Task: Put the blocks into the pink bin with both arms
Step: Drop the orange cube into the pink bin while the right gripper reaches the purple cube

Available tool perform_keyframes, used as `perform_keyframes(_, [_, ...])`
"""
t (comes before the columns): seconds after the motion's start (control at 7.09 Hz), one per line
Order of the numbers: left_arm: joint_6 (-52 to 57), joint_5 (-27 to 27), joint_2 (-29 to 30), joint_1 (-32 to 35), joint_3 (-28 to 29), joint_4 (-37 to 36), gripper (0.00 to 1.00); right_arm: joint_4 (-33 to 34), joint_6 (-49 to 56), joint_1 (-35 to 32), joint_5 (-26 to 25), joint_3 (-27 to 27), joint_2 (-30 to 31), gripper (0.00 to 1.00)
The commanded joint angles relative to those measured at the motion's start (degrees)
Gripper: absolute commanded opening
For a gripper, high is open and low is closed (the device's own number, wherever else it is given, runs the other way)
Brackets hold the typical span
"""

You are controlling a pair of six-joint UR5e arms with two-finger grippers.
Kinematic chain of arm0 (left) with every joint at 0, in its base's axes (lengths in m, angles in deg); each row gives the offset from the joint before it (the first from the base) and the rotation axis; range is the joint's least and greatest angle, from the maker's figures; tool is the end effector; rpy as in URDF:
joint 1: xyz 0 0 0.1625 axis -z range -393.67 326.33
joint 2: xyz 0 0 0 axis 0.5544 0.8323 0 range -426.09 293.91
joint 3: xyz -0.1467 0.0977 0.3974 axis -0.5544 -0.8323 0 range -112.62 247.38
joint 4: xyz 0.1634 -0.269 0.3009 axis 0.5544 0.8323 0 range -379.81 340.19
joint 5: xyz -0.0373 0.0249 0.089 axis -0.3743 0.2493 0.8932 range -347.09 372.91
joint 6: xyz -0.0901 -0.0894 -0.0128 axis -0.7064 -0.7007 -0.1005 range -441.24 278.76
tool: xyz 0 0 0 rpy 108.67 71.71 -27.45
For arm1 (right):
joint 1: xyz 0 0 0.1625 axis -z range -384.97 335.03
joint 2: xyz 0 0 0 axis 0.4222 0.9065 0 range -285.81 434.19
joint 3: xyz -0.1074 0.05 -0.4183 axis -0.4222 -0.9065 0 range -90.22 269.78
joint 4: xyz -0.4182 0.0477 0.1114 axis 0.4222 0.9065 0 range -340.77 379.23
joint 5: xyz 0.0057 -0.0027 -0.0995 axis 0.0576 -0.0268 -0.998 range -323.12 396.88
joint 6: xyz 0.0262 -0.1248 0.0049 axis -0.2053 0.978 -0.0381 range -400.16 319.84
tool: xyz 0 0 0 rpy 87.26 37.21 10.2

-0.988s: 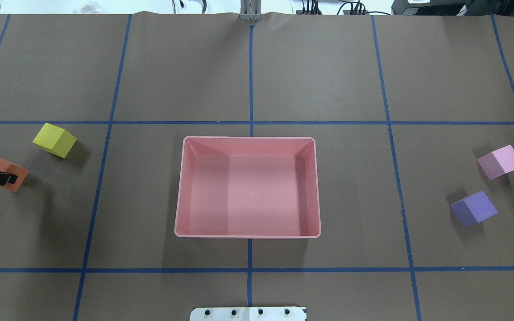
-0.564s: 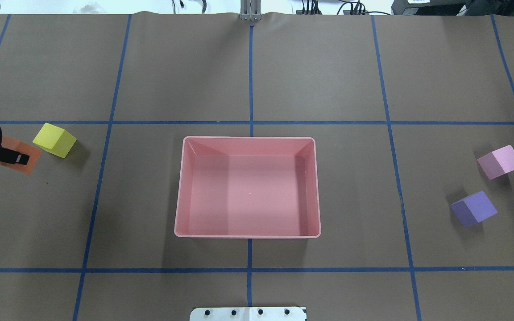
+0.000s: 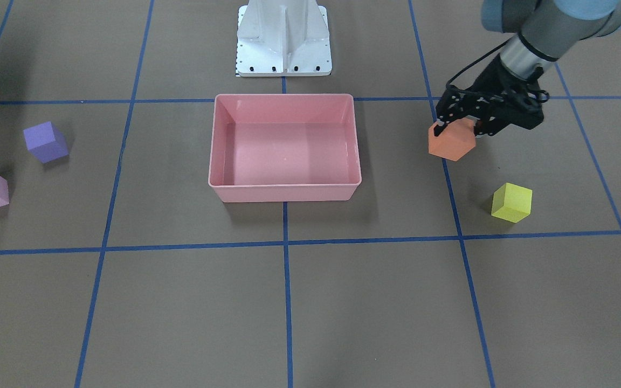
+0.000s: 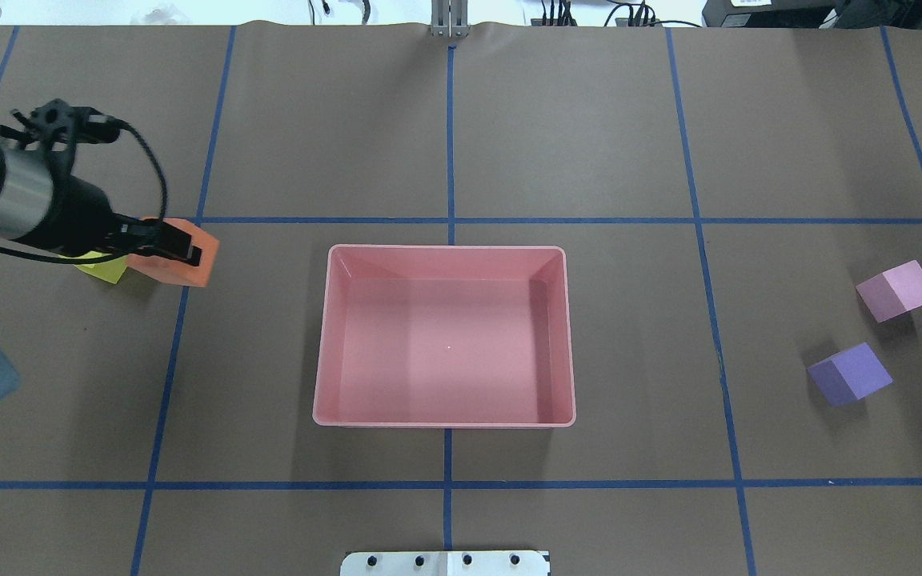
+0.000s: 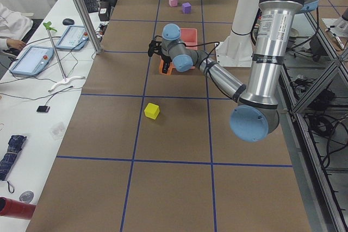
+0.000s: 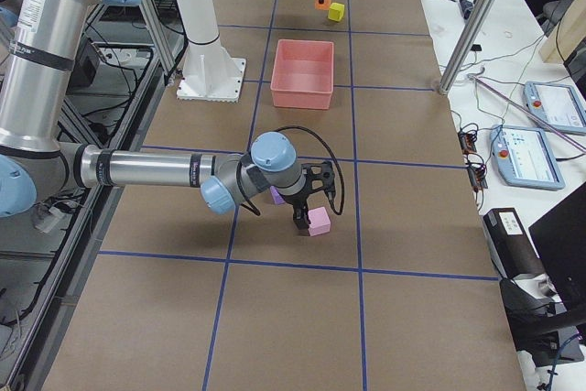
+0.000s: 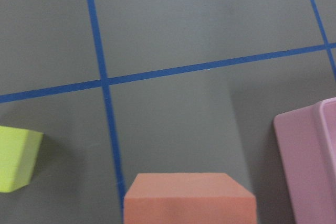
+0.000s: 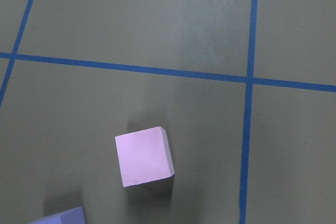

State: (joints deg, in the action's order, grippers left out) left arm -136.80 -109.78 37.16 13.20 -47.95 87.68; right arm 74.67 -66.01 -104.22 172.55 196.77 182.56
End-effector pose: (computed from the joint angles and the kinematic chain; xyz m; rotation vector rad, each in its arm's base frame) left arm 0.3416 -0.4589 0.3045 0.2216 1.0590 0.0837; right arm -0.0351 -0.4102 0.6052 0.2763 -0.9048 0.0129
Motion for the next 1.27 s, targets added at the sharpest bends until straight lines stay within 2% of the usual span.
perform_keyframes(0.0, [-8.21,9.00,15.08,-10.25,-0.52,-16.54,0.10,-0.77,-5.15,3.73,-1.28,1.55,0.00,1.00])
perform_keyframes(0.28, [-14.99,18.91,25.81,-21.67,2.10,-25.54,0.10,-0.86,-11.29,8.65,-4.26,4.53,0.00,1.00])
perform_keyframes(0.42, [-16.93,22.10,29.26,-24.60,4.99,-26.44,0.18,-0.86,-13.24,11.02,-5.32,5.15,0.00,1.00])
perform_keyframes(0.56, [-18.43,25.35,30.60,-26.54,6.50,-26.36,0.99,-0.94,-13.95,14.79,-8.63,6.37,0.00,1.00])
perform_keyframes(0.71, [-18.36,27.65,30.87,-26.99,5.99,-26.36,1.00,-4.25,-13.26,19.00,-11.80,6.47,0.08,1.00])
perform_keyframes(0.85, [-18.01,27.67,30.70,-26.82,5.47,-26.45,1.00,-5.85,-13.26,24.09,-16.62,6.47,0.87,1.00])
perform_keyframes(0.99, [-17.74,27.67,30.70,-26.65,5.20,-26.45,1.00,-5.95,-13.34,27.62,-19.19,6.13,0.96,1.00])
perform_keyframes(1.13, [-17.74,27.67,30.70,-26.65,5.11,-26.36,1.00,-5.95,-13.69,29.31,-19.65,6.04,0.96,1.00])
